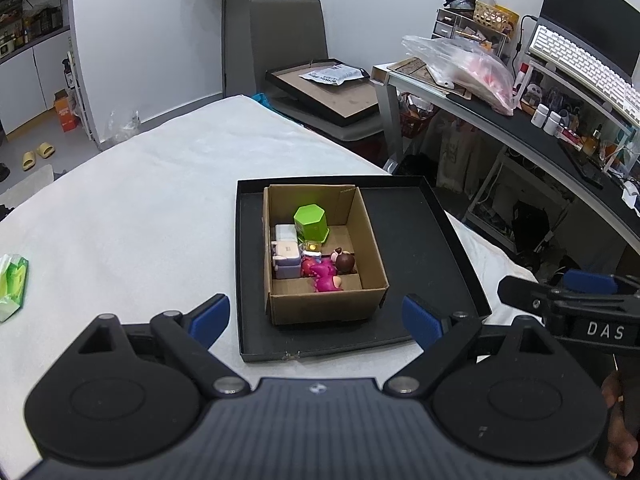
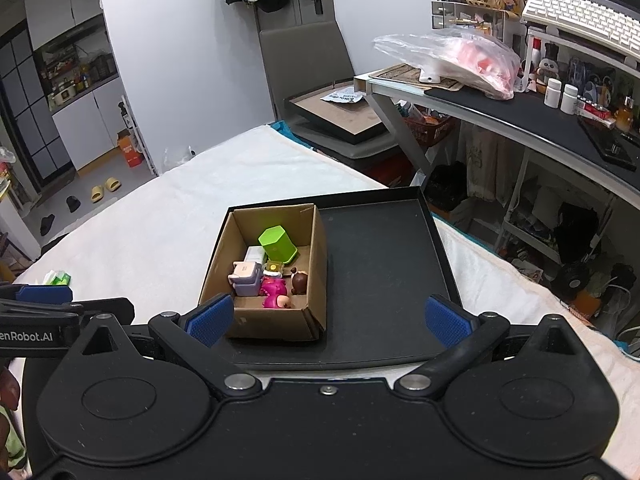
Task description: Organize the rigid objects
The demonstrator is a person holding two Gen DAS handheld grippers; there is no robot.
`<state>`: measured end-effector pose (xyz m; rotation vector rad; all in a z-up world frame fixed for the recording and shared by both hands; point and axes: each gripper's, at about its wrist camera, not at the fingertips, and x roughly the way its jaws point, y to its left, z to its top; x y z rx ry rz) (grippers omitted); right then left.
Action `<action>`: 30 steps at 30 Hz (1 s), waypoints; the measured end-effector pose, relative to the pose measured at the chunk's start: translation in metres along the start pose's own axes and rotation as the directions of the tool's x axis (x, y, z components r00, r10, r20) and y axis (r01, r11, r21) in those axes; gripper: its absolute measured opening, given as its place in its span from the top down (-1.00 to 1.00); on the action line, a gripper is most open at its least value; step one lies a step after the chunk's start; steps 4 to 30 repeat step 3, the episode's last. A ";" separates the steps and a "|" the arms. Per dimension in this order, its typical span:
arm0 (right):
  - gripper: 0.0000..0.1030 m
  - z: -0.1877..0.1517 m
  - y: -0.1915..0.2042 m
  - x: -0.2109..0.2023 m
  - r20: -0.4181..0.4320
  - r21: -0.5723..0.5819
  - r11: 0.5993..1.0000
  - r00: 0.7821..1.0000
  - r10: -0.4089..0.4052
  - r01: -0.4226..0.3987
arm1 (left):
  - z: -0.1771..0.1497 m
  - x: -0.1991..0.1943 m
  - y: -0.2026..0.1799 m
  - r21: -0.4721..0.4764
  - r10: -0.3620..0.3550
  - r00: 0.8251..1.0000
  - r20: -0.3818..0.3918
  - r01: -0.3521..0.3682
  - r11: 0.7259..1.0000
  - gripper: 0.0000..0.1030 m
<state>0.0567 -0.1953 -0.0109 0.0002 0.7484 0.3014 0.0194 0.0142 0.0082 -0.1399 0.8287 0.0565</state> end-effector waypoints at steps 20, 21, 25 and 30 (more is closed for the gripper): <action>-1.00 0.000 -0.003 0.001 -0.016 0.020 0.999 0.999 0.030 -0.030 | 0.003 0.003 0.000 0.001 -0.015 1.000 -0.001 0.015 1.000 -0.79; -1.00 0.000 -0.003 0.001 -0.016 0.020 0.999 0.999 0.030 -0.030 | 0.003 0.003 0.000 0.001 -0.015 1.000 -0.001 0.015 1.000 -0.79; -1.00 0.000 -0.003 0.001 -0.016 0.020 0.999 0.999 0.030 -0.030 | 0.003 0.003 0.000 0.001 -0.015 1.000 -0.001 0.015 1.000 -0.79; -1.00 0.000 -0.003 0.001 -0.016 0.020 0.999 0.999 0.030 -0.030 | 0.003 0.003 0.000 0.001 -0.015 1.000 -0.001 0.015 1.000 -0.79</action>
